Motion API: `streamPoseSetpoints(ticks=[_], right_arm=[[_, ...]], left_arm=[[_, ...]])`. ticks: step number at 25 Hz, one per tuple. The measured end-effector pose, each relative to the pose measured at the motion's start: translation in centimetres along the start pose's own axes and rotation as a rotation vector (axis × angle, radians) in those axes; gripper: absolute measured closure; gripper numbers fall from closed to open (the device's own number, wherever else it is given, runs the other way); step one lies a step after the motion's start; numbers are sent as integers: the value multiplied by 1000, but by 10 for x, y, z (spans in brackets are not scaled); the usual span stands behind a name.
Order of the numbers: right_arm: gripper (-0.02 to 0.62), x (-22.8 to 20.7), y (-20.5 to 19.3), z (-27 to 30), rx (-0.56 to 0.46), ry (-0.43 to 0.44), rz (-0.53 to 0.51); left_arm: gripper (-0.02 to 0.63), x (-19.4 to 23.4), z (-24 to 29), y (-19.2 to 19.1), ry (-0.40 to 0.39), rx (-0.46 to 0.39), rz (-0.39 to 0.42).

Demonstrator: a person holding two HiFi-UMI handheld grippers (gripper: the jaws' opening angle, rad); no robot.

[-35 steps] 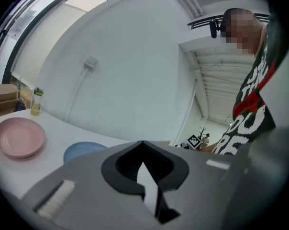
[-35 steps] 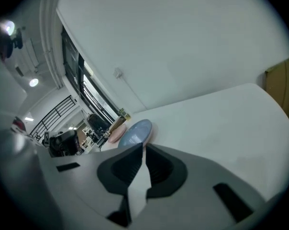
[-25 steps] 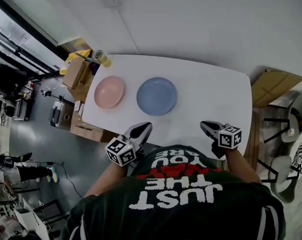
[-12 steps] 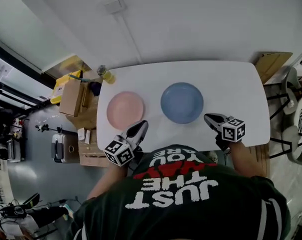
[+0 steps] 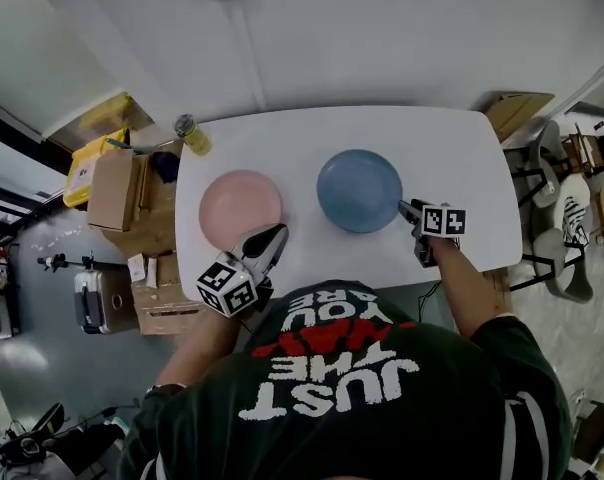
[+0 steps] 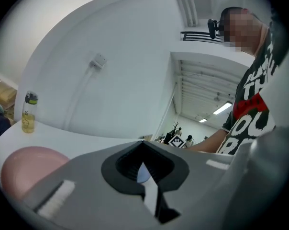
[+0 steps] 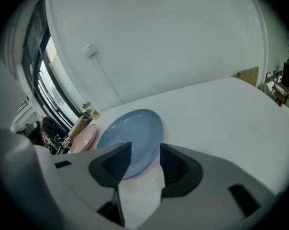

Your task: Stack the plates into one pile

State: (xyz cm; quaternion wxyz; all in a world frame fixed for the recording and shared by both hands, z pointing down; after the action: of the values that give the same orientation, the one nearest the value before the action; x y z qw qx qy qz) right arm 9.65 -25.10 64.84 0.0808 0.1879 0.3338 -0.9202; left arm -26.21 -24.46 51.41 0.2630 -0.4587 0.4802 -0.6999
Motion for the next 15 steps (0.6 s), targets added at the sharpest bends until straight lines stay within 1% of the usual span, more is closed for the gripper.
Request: streamPoseSetpoints(ticks=[2, 4, 5, 8, 11, 12, 13, 15], right_arm=[[430, -23, -4, 14, 16, -30, 68], [428, -37, -5, 31, 35, -14, 137], [428, -40, -6, 41, 50, 3, 156], [428, -41, -11, 66, 106, 46, 168], [436, -42, -15, 79, 160, 46, 151], [465, -43, -16, 81, 168, 40, 152], [509, -44, -16, 83, 169, 36, 173], [533, -46, -15, 86, 157, 44, 272]], left_arm=[[598, -11, 7, -5, -3, 18, -11], [598, -17, 13, -11, 8, 42, -13], [598, -18, 14, -14, 21, 56, -9], [598, -21, 17, -20, 65, 77, -10], [598, -27, 22, -25, 83, 82, -12], [598, -28, 23, -26, 86, 86, -10], [598, -29, 23, -27, 90, 88, -9], [598, -28, 21, -28, 102, 84, -9]])
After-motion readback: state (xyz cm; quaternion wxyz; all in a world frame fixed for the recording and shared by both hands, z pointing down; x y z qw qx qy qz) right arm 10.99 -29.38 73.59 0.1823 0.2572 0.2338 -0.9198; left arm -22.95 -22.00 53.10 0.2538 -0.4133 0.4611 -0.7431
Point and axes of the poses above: the fingertips, and each gripper's own axes: z forward along the fingers, x to its left, y out of its top, the point moved 3 cm from there along -z, backward along the fingers, and after that the axes turned 3 degrees about z, right-handed, at the moved point
